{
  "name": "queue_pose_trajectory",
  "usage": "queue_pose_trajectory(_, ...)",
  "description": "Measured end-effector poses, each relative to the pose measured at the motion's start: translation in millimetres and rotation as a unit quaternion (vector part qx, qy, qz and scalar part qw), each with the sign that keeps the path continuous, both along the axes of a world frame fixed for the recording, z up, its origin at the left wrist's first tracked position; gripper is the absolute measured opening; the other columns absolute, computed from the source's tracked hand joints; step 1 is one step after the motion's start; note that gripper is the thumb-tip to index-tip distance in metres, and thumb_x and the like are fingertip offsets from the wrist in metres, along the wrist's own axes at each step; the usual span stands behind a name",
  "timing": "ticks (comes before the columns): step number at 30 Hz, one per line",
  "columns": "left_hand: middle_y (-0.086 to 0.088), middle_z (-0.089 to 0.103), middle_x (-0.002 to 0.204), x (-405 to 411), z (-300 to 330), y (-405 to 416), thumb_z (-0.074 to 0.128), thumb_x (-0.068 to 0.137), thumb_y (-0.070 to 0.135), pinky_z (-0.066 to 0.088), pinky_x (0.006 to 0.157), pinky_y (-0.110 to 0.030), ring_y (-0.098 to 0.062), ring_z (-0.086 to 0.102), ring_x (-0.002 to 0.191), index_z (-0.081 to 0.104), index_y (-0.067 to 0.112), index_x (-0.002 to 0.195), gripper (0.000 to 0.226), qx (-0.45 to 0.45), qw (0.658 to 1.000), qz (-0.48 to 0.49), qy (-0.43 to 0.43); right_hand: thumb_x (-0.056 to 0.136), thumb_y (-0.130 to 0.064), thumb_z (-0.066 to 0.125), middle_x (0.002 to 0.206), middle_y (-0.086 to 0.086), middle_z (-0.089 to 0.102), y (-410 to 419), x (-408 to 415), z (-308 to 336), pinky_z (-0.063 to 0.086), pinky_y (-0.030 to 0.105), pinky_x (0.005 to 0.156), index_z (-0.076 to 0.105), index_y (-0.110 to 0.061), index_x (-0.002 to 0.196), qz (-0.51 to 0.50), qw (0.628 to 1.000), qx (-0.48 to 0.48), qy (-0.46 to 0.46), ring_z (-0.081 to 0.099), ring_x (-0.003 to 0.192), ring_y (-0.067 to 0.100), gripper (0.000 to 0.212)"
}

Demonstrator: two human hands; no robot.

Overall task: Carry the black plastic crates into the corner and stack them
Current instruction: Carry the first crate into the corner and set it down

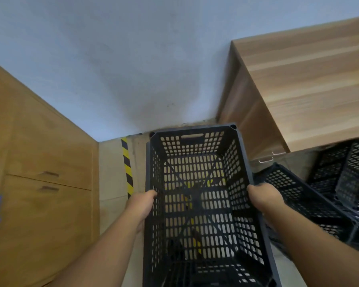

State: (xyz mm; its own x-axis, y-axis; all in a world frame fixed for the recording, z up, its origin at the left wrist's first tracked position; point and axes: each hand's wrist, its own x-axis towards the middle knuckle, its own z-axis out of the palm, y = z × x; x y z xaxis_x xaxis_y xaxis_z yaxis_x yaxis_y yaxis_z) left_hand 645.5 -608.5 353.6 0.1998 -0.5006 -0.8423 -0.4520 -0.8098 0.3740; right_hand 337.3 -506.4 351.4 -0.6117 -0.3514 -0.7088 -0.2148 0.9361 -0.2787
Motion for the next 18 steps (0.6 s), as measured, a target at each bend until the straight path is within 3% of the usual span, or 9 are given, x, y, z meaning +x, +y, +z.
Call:
queue_pose_trajectory(7,-0.011,0.078,0.108,21,-24,-72,0.061,0.103,0.04,0.046,0.07,-0.037,-0.029,0.072,0.1,0.07,0.008,0.124,0.039,-0.008,1.0,-0.005,-0.012,0.1,-0.032,0.05,0.104,0.018,0.065,-84,12,-15,0.051,0.04,0.088,0.065,0.003,0.117,0.047,0.999,0.015,0.0,0.062,0.1,0.036,0.041)
queue_pose_trajectory(10,-0.011,0.077,0.107,19,-30,-100,0.059,0.107,0.036,0.041,0.064,-0.034,-0.026,0.071,0.095,0.07,0.009,0.117,0.031,-0.004,1.0,0.01,-0.009,0.099,-0.034,0.05,0.1,0.015,0.062,-117,10,-26,0.05,0.037,0.081,0.065,0.002,0.121,0.066,0.998,0.019,-0.006,0.06,0.092,0.033,0.044)
queue_pose_trajectory(13,-0.012,0.077,0.109,16,-36,-130,0.057,0.107,0.037,0.039,0.063,-0.035,-0.028,0.071,0.1,0.068,0.01,0.116,0.031,-0.004,1.0,0.014,-0.015,0.098,-0.035,0.051,0.101,0.013,0.064,-154,5,-36,0.055,0.04,0.084,0.063,0.0,0.122,0.074,0.997,0.022,-0.026,0.063,0.093,0.032,0.044)
queue_pose_trajectory(18,-0.014,0.078,0.107,15,-62,-174,0.058,0.106,0.037,0.045,0.067,-0.036,-0.031,0.072,0.1,0.071,0.008,0.113,0.032,-0.011,0.999,0.017,-0.037,0.1,-0.033,0.051,0.099,0.016,0.07,-207,-3,-56,0.058,0.047,0.09,0.066,-0.003,0.107,0.083,0.994,0.017,-0.067,0.068,0.094,0.035,0.034)
